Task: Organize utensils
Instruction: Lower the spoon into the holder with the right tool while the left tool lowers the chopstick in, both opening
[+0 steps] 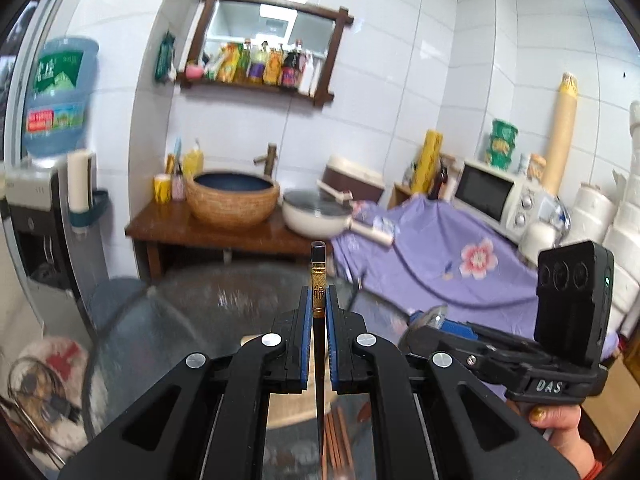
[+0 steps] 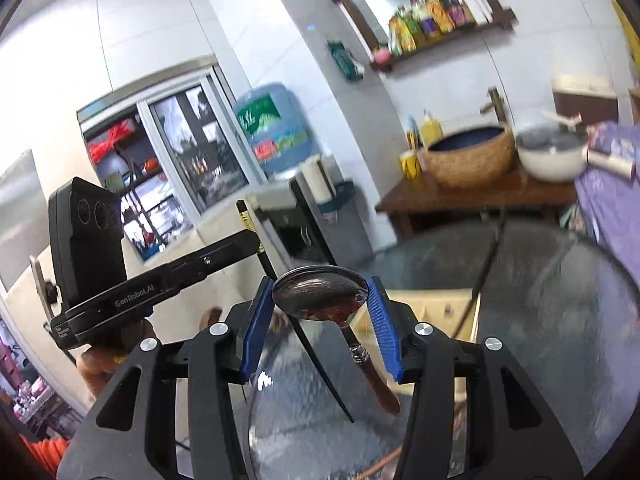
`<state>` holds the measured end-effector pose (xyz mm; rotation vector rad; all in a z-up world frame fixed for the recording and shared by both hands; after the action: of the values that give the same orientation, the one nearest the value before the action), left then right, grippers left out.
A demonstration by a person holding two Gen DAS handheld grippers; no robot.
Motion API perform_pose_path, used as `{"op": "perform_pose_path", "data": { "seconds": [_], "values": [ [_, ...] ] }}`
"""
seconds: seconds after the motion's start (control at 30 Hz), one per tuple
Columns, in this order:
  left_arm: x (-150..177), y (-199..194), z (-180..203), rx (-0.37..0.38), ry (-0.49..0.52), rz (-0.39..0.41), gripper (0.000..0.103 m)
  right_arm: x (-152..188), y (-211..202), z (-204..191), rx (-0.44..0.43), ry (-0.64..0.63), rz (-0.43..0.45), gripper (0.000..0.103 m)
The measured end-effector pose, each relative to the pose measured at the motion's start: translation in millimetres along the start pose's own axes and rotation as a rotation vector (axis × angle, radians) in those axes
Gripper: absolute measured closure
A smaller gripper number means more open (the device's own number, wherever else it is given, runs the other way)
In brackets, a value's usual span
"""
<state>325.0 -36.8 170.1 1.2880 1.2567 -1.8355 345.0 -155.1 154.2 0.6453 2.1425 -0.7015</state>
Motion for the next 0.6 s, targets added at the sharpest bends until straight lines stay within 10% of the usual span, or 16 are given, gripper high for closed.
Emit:
{"op": "perform_pose_path", "data": {
  "seconds": [0.27, 0.6],
  "values": [
    [-54.0, 19.3, -8.6, -0.084, 0.004, 0.086, 0.096, -56.6, 13.7, 11.8, 0.064, -0.002, 0.103, 0.055],
    [-12.2, 69.6, -19.3, -0.136, 0.007, 0.072, 0.096, -13.3, 58.6, 85.5, 0.143, 0.094, 0.067, 0.055]
  ]
}}
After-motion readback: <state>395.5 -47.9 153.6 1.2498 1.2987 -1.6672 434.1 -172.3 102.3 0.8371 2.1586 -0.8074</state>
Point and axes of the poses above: each gripper's, at about its wrist camera, not at the fingertips, and y roughly the way its jaws point, z to its right, x to its underside, the point moved 7 cm from there along y, roughly the way its jaws point, and after that the axes turned 6 degrees about y, right-handed, at the moved point
